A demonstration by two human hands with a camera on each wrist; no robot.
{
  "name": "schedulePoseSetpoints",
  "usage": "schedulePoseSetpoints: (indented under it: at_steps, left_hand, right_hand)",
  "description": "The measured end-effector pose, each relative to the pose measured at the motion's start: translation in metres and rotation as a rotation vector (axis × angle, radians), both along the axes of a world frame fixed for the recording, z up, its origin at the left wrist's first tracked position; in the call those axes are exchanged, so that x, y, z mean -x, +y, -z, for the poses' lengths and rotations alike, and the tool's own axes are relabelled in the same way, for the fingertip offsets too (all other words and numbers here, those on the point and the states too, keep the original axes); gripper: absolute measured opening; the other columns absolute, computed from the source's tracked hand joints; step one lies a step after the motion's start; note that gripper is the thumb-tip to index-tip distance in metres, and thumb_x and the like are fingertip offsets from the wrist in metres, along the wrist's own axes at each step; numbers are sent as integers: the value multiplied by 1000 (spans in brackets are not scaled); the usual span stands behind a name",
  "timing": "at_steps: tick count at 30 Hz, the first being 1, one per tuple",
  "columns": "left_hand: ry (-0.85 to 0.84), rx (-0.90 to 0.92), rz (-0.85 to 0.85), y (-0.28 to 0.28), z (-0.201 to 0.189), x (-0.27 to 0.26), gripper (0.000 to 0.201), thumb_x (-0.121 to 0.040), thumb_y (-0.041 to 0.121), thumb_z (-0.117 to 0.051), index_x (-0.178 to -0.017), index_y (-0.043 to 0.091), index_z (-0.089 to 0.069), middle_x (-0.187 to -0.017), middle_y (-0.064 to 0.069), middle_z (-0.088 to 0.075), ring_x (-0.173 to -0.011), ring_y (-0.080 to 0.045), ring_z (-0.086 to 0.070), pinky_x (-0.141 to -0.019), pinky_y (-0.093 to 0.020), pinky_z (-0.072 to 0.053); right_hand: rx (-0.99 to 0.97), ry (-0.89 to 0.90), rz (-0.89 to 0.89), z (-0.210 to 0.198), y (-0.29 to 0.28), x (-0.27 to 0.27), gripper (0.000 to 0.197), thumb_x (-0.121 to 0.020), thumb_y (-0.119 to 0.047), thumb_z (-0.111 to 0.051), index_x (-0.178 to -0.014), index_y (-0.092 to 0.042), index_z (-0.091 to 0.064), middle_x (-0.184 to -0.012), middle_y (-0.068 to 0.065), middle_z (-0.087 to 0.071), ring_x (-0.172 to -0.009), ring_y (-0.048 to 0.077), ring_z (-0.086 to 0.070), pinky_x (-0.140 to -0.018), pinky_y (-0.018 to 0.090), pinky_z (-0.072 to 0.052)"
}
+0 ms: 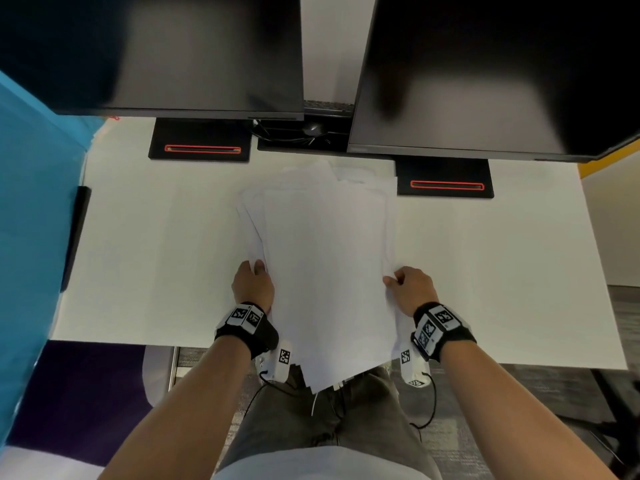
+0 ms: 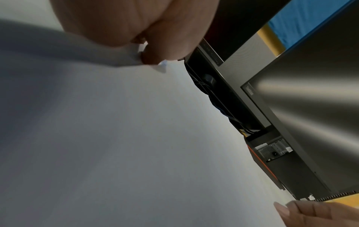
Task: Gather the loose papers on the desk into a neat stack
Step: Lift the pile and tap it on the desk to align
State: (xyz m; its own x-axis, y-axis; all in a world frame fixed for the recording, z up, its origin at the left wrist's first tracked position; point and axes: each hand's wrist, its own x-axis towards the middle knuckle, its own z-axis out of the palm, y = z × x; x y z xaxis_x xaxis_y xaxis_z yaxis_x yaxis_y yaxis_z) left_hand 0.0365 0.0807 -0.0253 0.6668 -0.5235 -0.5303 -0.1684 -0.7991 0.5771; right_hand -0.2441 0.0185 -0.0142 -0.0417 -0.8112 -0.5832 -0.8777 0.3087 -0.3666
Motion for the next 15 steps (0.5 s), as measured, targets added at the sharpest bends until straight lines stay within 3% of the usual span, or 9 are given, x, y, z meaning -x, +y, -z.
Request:
schedulePoseSetpoints:
  at_steps: [3,5,8,11,13,15]
  left_hand:
    - [-1,-16,-8,0,1,1,39,-104,26,-37,-120,-5,-56,-126,-24,-58,-117,-39,-53,-97,-37,-39]
    - [40,-52,-9,1,2,-1,42,-102,27,-37,-123,-4,-55,-128,-23,-58,-117,-38,-53,-99,-39,-39]
    - [40,-123,105,-3,-3,-13,59,-100,47,-34,-125,-2,-55,-129,-23,-58,-115,-38,-56,-98,-42,-43]
    - [-6,-96,116,-31,-13,-24,76,-96,62,-33,-136,0,-46,-139,-22,-51,-125,-37,-51,-101,-39,-40]
    - [-44,-39,89,-62,-17,-27,74,-97,61,-33,-137,0,-43,-139,-23,-51,-124,-39,-51,-99,-41,-41]
    - [-51,-31,74,-87,-18,-25,70,-98,58,-30,-136,1,-43,-138,-23,-52,-123,-40,-52,-98,-42,-42]
  right_hand:
    - [-6,28,-78,-7,14,6,32,-96,-39,-54,-84,-11,-65,-84,6,-67,-91,31,-65,-74,30,-47]
    - [-67,25,-125,-11,18,14,36,-92,-41,-60,-79,-7,-65,-81,8,-66,-87,31,-65,-71,31,-48]
    - [-48,-82,71,-17,-7,21,45,-88,-42,-64,-100,0,-69,-101,16,-71,-94,32,-65,-76,33,-49]
    - [38,-134,208,-12,-52,3,58,-92,-45,-55,-125,2,-56,-133,23,-51,-118,37,-54,-100,34,-41]
    - [39,-118,213,-1,-80,-25,64,-94,-47,-49,-135,2,-44,-140,23,-36,-126,41,-45,-110,39,-35]
    - [29,-81,179,5,-102,-55,65,-96,-45,-44,-144,-1,-35,-144,23,-30,-131,44,-39,-112,47,-33]
